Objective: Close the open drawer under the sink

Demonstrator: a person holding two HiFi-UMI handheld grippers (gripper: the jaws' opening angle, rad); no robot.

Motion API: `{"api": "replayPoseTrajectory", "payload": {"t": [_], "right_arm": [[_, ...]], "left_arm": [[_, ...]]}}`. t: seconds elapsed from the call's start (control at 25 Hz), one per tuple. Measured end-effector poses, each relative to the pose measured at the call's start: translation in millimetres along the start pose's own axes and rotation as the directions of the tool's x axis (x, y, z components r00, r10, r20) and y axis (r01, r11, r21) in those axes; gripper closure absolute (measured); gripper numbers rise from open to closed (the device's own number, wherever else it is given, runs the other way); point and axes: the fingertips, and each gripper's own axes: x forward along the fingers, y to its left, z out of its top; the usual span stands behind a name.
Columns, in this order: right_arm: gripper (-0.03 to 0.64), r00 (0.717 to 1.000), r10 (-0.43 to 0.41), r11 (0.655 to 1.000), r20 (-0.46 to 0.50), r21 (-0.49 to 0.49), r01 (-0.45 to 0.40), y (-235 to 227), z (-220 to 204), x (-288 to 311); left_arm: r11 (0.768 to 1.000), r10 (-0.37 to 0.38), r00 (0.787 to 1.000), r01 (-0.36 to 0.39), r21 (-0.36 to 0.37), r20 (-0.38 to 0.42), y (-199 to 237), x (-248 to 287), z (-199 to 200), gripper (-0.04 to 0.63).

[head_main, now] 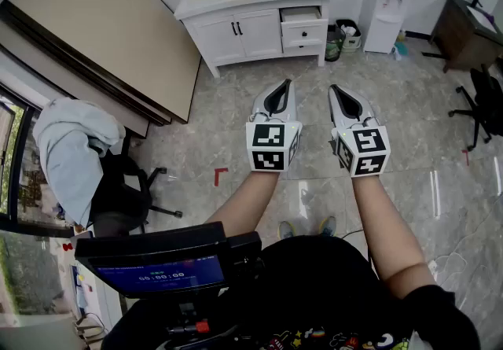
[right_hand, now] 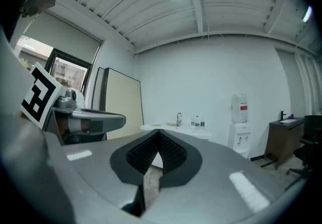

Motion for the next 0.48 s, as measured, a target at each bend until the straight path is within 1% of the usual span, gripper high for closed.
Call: {"api": "replayPoseTrajectory", "payload": {"t": [0.24, 0.48], "right_arm": [[0.597, 1.0, -0.005, 1.0, -0.003, 0.005, 0.005, -0.3, -2.3, 5.8], [0.597, 1.0, -0.008, 1.0, 0.0, -0.001, 0.008, 9.8, -8.3, 2.2]], "left_arm": [[1.0, -0.008, 1.0, 0.008, -0.006, -0.003, 5.1, 3.0, -1.4, 0.594], [1.0, -0.031, 1.0, 0.031, -0.005, 0.004, 5.7, -3.7, -5.7, 0.594]]}}
